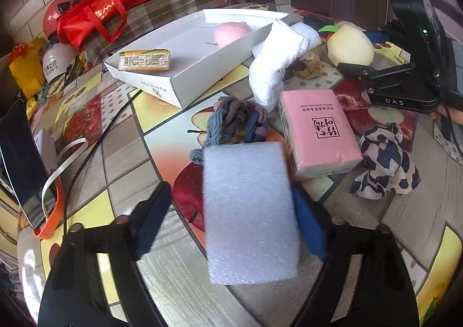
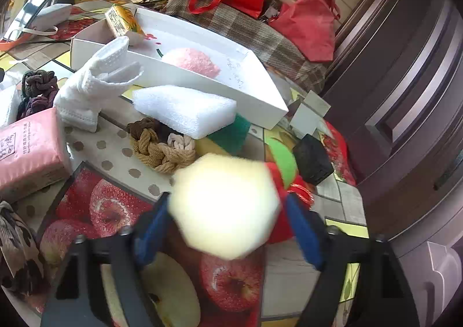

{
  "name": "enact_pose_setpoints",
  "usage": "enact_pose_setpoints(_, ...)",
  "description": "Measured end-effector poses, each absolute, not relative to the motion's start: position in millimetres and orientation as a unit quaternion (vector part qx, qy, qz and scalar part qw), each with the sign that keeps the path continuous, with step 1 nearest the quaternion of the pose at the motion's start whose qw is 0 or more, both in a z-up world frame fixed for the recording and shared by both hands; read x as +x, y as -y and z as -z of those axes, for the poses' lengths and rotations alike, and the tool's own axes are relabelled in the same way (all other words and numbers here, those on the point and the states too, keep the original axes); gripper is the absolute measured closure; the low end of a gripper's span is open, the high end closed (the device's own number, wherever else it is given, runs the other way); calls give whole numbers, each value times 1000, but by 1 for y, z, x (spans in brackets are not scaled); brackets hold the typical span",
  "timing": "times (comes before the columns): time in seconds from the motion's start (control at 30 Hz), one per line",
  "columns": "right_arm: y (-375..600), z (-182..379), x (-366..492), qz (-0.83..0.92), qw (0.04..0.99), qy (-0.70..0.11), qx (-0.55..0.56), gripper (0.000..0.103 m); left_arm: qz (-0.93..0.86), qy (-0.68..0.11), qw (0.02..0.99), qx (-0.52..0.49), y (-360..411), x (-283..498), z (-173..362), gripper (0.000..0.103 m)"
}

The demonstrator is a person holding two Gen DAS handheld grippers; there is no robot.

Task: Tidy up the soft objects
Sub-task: 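Grasp the white foam block with the left tool while the right tool grasps the yellow sponge, then carry the foam block and sponge into the white tray and release both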

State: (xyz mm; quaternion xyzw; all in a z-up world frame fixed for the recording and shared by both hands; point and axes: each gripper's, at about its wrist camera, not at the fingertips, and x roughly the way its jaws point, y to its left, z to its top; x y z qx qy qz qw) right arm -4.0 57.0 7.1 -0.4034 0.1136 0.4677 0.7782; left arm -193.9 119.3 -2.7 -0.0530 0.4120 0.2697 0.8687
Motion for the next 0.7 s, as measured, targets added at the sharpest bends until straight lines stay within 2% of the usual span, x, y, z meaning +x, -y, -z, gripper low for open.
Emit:
enact_pose_setpoints(0.03,-52,-11,-4,-477,778,-109,-393,44,-270,-409,870,-58,-120,-195,2,50)
enact_pose_setpoints(0.13,-33,-26,-3,-500,791,-89,-342,46,-287,-377,879,-59,-116,-206,-8,50)
enact_pose_setpoints(0.27,11,-54,11,-532,816,-64,-216,46,-325,-304,894,-56,-111,-232,-28,50)
enact_pose_setpoints(0.4,29,-64,38,-525,835,-98,-134,46,-357,-225,903,-76,-115,-253,-44,50)
enact_pose_setpoints(0.7,2,-61,28,-545,822,-114,-119,46,-386,-178,903,-54,-143,-217,-51,50)
